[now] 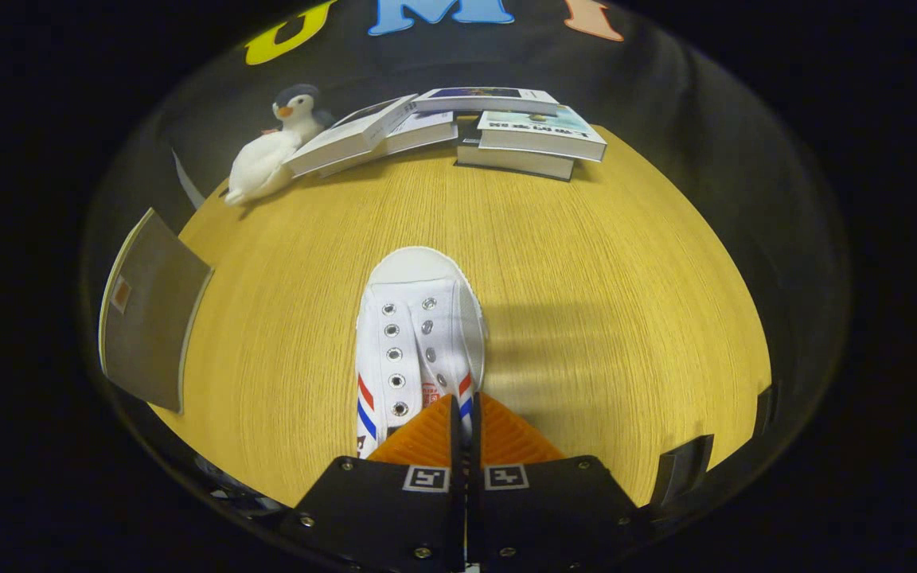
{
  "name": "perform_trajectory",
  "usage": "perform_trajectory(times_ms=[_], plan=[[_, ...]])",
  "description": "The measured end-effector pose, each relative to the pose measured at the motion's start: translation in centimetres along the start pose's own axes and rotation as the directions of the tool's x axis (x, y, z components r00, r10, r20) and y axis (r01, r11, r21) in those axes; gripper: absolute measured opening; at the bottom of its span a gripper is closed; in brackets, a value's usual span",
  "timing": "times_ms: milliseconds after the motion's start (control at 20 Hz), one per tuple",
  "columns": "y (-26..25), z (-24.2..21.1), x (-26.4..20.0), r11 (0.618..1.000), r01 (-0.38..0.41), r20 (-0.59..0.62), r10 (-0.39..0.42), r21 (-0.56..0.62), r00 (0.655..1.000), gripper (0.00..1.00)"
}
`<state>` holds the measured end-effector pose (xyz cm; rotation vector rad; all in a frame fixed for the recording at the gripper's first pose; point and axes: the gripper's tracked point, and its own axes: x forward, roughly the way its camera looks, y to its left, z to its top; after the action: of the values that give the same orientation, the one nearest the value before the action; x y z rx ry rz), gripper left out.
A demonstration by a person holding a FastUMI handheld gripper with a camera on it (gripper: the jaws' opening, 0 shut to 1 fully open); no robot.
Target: Open the storage box then place both shoes into the box .Put the left shoe in first, then the right shoe, with the right side of both shoes facing outward in a uniform manner.
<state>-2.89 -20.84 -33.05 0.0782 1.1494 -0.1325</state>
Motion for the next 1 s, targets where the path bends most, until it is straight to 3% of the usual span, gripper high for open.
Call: perform_trajectory(times_ms=[250,550,800,1000], plan=[[1.5,0.3,-1.5,0.987,-0.068,0.006,0.068,0.148,0.998,0.00],[5.3,2.6,-4.2,0.979,-0.137,0.076,0.127,0.148,0.989,0.00],[10.4,4.2,-6.3,0.937,-0.259,0.119,0.237,0.232,0.964,0.00],[13.7,5.8,-7.9,0.933,-0.287,0.146,0.259,0.218,0.955,0.00]])
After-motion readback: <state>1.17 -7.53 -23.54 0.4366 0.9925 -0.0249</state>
